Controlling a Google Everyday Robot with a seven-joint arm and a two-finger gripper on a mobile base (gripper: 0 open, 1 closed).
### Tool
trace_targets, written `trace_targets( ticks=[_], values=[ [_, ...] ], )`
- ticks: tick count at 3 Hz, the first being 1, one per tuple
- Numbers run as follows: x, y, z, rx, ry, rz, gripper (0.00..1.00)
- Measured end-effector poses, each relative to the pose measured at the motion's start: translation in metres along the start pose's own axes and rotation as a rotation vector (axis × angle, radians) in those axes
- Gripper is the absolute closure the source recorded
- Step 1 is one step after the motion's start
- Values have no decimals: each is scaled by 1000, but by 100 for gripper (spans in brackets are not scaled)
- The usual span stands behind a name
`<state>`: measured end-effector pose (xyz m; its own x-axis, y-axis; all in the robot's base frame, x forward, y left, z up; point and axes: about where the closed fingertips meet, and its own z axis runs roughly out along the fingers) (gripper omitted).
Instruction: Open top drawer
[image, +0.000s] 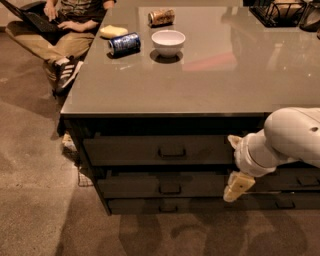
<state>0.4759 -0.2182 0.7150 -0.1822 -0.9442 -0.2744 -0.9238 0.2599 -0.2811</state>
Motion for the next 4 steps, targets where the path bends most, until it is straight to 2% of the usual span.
trace_targets(
  ticks=[1,2,3,4],
  values=[
    [-4,-9,2,33,-17,1,0],
    [-4,-9,2,33,-17,1,0],
    [-4,-18,13,33,-35,-30,0],
    [-3,-37,33,25,-44,-82,0]
  ],
)
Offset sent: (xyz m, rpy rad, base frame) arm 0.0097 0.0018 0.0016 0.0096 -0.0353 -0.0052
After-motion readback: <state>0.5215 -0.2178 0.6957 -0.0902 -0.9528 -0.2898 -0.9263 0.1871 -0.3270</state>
